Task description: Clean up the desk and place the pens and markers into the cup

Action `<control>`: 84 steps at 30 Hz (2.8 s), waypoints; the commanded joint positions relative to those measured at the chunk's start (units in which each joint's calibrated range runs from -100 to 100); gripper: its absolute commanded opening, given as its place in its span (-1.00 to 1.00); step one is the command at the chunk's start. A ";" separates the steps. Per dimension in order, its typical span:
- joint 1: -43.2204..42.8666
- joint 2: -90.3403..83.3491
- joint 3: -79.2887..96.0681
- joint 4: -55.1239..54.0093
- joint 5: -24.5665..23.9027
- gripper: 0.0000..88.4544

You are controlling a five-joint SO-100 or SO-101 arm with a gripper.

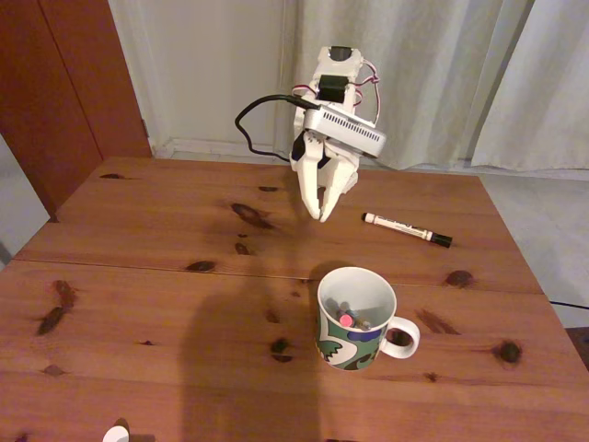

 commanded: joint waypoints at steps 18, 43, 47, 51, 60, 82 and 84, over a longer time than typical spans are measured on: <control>-21.55 -21.42 16.50 13.91 0.46 -0.98; -26.70 -32.01 25.25 13.22 -11.49 -0.98; -25.17 -31.68 25.25 13.91 -8.34 -0.98; -22.35 -31.52 25.34 13.99 0.35 -0.98; -15.12 -31.43 24.98 13.99 11.25 -0.98; -14.80 -32.34 25.34 13.99 9.00 -0.98; -14.80 -32.43 25.25 13.99 8.52 -0.98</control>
